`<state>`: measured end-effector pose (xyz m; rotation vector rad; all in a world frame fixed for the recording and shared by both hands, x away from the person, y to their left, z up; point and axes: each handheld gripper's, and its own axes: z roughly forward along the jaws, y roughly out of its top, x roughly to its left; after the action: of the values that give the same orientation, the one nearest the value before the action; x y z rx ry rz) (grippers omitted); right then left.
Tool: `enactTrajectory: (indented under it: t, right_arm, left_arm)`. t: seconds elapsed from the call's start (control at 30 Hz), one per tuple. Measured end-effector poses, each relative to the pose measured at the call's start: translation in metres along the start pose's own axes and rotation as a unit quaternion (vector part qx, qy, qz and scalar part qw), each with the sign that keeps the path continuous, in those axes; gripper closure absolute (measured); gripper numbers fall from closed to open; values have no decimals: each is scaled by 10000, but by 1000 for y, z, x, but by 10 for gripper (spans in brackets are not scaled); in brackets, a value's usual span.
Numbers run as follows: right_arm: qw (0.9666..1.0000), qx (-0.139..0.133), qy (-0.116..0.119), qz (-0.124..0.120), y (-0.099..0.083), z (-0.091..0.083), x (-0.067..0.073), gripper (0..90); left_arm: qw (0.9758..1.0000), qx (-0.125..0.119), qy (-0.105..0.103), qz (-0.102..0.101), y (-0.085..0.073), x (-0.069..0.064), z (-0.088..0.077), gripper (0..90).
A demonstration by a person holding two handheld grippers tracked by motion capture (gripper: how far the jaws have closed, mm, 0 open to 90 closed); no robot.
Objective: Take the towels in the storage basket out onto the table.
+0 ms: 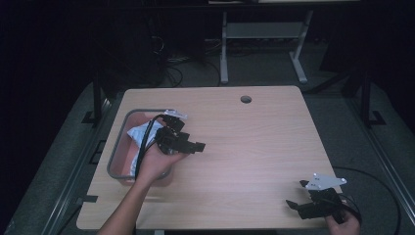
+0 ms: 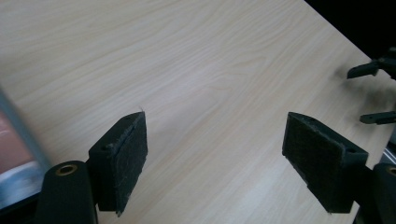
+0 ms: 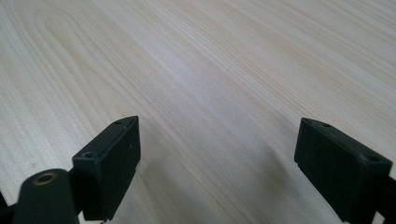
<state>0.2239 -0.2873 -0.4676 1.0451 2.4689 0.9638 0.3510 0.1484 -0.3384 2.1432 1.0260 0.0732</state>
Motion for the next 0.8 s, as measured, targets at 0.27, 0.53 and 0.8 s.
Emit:
enactTrajectory:
  t: [0.27,0.53,0.8]
  right_arm:
    - [10000,-7,-4,-51,0,1,0,138]
    - [10000,5,-2,-5,0,1,0,139]
    - [10000,14,-1,-39,0,2,1,139]
  left_arm:
    - [9996,-111,170,-179,-4,18,-13,230]
    - [9981,-167,465,-361,-9,39,-30,239]
    - [9955,-138,736,-579,-17,58,-40,238]
